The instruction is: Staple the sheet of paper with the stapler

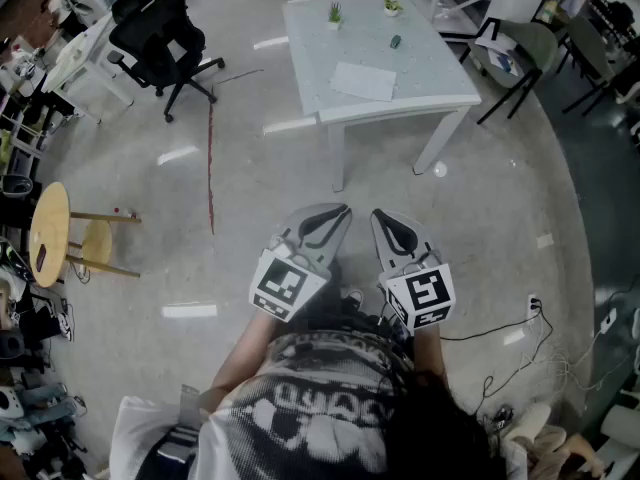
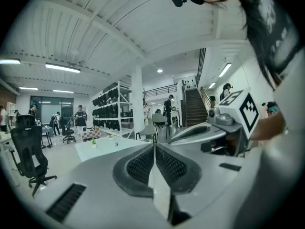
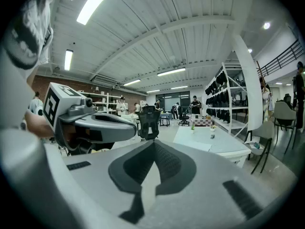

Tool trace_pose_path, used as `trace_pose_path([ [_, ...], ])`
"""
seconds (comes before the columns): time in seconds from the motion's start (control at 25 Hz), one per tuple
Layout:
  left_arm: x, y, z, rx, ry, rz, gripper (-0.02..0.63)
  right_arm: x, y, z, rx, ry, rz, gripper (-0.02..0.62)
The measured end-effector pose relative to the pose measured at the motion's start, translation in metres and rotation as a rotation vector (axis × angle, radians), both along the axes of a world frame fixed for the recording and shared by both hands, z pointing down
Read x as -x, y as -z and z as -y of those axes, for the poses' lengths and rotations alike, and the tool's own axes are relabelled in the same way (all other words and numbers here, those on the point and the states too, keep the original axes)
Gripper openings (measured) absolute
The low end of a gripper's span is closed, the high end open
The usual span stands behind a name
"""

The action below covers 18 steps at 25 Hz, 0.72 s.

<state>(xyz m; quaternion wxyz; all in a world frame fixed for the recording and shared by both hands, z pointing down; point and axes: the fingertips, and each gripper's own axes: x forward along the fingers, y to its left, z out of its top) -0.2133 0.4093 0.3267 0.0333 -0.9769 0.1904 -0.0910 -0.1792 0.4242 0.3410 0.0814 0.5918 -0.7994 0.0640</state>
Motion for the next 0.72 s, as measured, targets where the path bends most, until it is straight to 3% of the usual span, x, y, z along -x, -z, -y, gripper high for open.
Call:
trace_pose_path([
  [0.24,0.000,0.003,-0.003,0.010,-0.013,-0.022,0.012,-0.005,0.003,-0.003,-0.017,-0.019,0.047,-0.003],
  [0.72,-0.005,-0.007,-0.004,0.009,-0.002,0.036,0.012,-0.016,-0.005,0.001,-0.002,-0.016,0.102,-0.003],
])
